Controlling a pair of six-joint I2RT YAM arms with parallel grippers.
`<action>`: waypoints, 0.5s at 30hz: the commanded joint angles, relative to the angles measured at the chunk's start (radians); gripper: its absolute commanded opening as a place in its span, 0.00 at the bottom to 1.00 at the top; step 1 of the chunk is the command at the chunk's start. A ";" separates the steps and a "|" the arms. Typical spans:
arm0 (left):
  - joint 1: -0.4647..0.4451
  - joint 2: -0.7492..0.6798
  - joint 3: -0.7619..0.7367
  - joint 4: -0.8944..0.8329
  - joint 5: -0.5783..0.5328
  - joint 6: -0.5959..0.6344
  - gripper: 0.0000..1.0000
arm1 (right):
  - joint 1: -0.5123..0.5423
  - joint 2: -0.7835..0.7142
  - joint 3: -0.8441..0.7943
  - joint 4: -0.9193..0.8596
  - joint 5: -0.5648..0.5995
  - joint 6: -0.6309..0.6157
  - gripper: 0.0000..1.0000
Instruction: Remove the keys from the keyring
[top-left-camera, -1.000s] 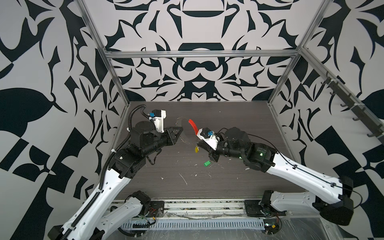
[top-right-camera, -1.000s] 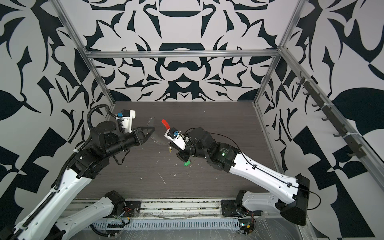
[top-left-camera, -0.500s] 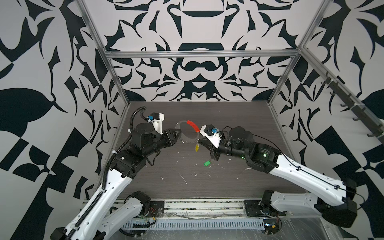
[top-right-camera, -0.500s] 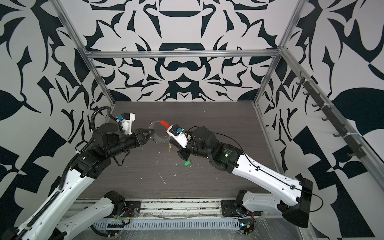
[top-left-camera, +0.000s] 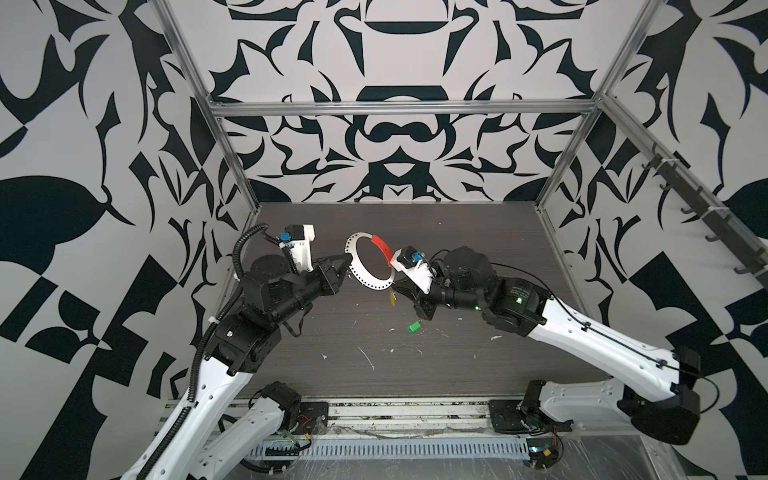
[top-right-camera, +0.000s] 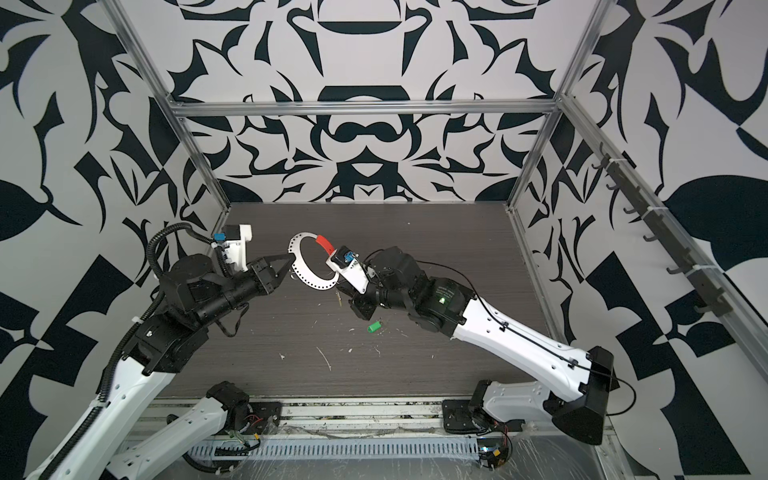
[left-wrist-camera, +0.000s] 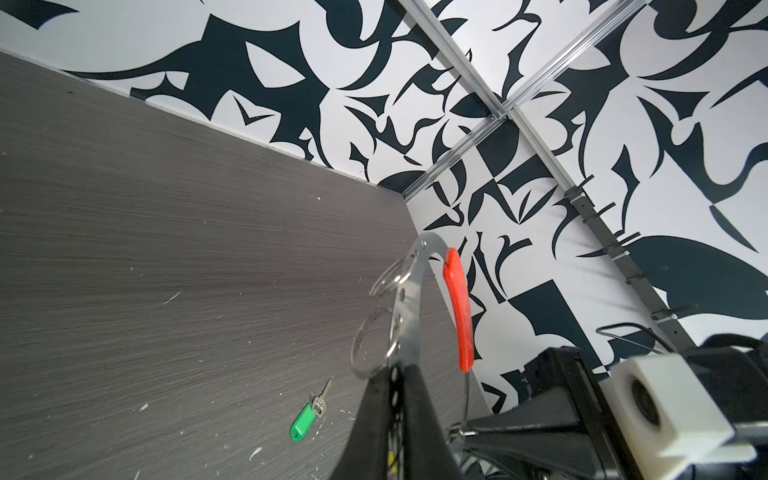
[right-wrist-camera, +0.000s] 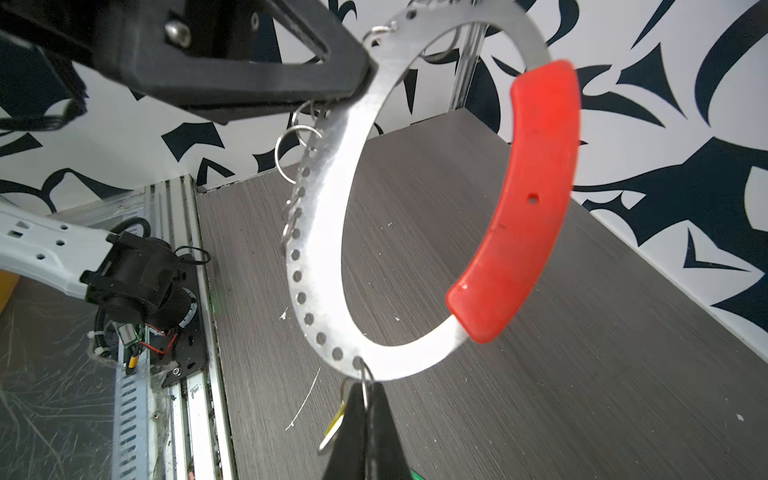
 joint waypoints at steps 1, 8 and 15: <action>0.004 0.011 0.003 -0.061 -0.019 0.043 0.00 | 0.003 -0.025 0.076 0.033 -0.027 0.010 0.00; 0.004 0.061 0.074 -0.159 0.003 0.065 0.00 | 0.047 -0.024 0.077 0.031 0.090 -0.101 0.00; 0.004 0.036 0.092 -0.192 -0.031 0.083 0.00 | 0.078 0.000 0.099 0.043 0.256 -0.148 0.00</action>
